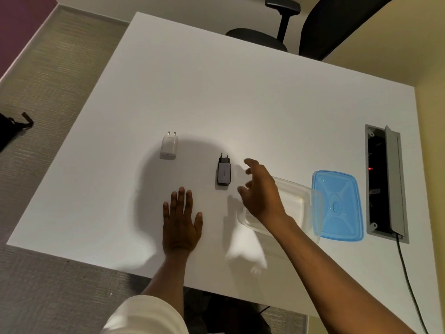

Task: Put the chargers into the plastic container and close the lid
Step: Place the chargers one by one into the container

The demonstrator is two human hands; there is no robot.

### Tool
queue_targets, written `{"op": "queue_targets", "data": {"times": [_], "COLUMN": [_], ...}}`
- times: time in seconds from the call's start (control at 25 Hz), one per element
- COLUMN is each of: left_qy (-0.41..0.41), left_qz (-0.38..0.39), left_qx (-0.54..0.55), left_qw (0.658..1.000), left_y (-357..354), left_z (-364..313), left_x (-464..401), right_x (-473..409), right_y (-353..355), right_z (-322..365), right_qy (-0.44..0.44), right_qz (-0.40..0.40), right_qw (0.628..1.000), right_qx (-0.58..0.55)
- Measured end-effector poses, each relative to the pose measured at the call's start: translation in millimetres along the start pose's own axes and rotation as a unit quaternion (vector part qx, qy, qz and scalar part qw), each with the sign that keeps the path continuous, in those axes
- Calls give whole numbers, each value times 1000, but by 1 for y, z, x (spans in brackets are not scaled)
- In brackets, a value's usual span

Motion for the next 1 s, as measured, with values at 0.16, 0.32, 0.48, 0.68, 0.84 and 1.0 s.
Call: {"op": "queue_targets", "data": {"times": [0.16,0.32,0.48,0.68,0.84,1.0], "left_qy": [-1,0,4,10,7,7], "left_qz": [3,0,4,7,6,7], "left_qx": [-1,-3,-10,-11,-6,0], "left_qw": [1000,1000,1000,1000,1000,1000], "left_y": [2,3,0,-2,-2,-1], "left_z": [-1,-1,1,2,3,2], "left_x": [0,0,0,-1,-1,-1], "right_x": [-43,-61,-57,-56,-48,-18], "right_y": [-35,-62,-77,-83,-75,-40], "right_z": [31,25,21,19,29,46], "right_qy": [26,-58,-72,-76,-68,2], "right_qz": [102,130,106,103,109,34], "right_qw": [992,979,979,978,983,998], "right_qx": [67,149,156,165,131,53]}}
Point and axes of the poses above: each hand's wrist, its own x-axis away from the middle knuckle, its own y-axis out of the back of the hand, z = x × y, the point moved 6 cm from there along -x, towards the middle knuckle, and after that the axes turned 1 degree about -x, right-handed, at the moved point
